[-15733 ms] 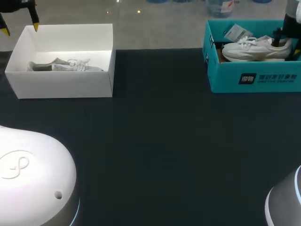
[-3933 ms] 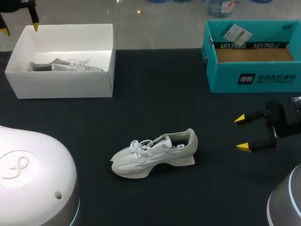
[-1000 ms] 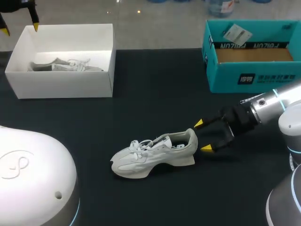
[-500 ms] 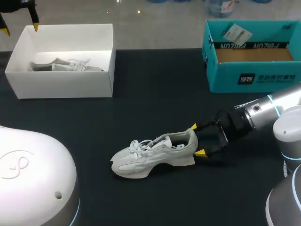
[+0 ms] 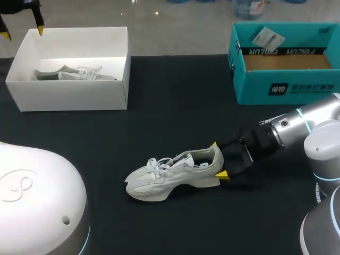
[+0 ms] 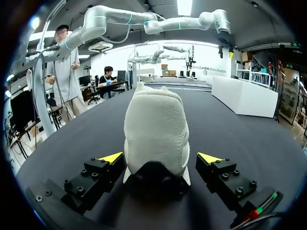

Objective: Take the shoe out of the shoebox, open the shoe tongue, remove and reinsert the insole, then place the shoe into the shoebox

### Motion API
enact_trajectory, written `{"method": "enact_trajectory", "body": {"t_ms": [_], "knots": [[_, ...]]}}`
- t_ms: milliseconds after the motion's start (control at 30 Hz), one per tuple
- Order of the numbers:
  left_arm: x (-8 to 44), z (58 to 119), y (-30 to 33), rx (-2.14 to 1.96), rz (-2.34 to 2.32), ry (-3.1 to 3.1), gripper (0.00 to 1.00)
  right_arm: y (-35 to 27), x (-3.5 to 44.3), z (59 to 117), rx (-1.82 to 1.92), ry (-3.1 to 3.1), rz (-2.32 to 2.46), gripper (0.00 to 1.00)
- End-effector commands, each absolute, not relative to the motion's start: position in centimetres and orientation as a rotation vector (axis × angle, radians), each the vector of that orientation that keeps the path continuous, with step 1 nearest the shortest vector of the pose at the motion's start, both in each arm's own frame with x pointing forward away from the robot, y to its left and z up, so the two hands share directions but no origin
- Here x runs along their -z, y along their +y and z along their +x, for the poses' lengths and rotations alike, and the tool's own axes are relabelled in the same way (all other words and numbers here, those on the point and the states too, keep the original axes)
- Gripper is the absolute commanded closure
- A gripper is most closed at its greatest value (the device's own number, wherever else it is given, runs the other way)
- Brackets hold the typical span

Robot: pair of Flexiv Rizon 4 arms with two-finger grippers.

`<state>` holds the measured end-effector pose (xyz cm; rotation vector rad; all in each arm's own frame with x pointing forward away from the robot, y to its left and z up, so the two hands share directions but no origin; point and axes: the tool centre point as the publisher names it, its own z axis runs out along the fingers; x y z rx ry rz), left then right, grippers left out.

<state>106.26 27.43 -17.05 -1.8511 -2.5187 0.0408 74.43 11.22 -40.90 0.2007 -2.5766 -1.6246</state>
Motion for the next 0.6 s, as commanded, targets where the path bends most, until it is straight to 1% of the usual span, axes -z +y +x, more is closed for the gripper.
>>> {"method": "enact_trajectory", "body": {"t_ms": [33, 567, 600], "knots": [[17.0, 106.3, 27.5, -0.039, -1.85, -2.516, 0.0, 12.0, 42.0, 74.5, 1.641, -2.571, 0.198, 0.0], [17.0, 106.3, 27.5, -0.039, -1.85, -2.516, 0.0, 14.3, 43.5, 74.6, 1.672, -2.553, 0.181, 0.0], [17.0, 106.3, 27.5, -0.039, -1.85, -2.516, 0.0, 14.3, 43.5, 74.6, 1.671, -2.565, 0.173, 0.24]]}}
